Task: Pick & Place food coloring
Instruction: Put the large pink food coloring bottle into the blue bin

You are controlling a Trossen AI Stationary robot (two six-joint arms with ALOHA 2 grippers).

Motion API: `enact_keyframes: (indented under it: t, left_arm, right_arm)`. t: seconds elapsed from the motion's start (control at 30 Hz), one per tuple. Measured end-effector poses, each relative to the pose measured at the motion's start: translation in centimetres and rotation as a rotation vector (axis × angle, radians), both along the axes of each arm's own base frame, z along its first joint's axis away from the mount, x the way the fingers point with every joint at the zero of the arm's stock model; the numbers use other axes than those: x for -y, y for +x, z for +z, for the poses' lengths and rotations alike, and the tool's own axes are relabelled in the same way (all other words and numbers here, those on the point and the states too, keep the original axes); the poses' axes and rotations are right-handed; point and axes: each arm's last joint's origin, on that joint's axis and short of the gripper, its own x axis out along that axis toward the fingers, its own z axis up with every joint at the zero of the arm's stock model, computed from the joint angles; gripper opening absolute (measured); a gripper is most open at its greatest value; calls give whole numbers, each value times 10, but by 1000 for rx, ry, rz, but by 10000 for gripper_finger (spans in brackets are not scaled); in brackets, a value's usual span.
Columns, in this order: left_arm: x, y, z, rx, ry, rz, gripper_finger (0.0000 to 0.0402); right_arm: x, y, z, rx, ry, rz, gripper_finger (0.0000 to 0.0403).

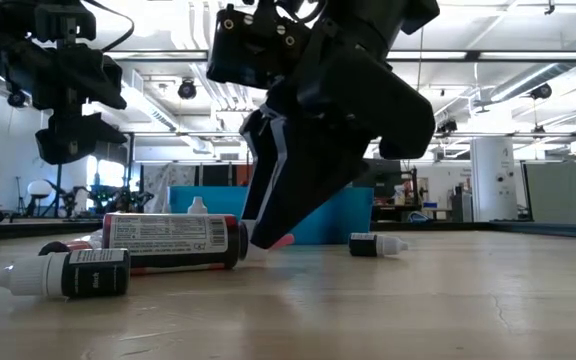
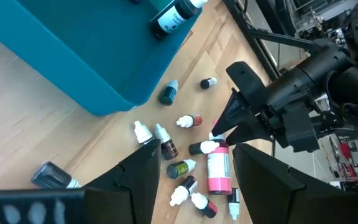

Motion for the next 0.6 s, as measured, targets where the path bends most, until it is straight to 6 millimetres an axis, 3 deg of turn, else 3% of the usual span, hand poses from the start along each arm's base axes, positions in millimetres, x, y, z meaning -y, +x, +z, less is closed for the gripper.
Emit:
enact_keyframes:
  t: [0.33, 0.6]
  left_arm:
    - [0, 0, 0, -1, -6, 3, 178]
    - [0, 0, 0, -1, -7, 3, 178]
  right_arm:
    - [0, -1, -4, 7, 19, 9, 155]
    - [2, -7, -2, -85, 15, -44, 97]
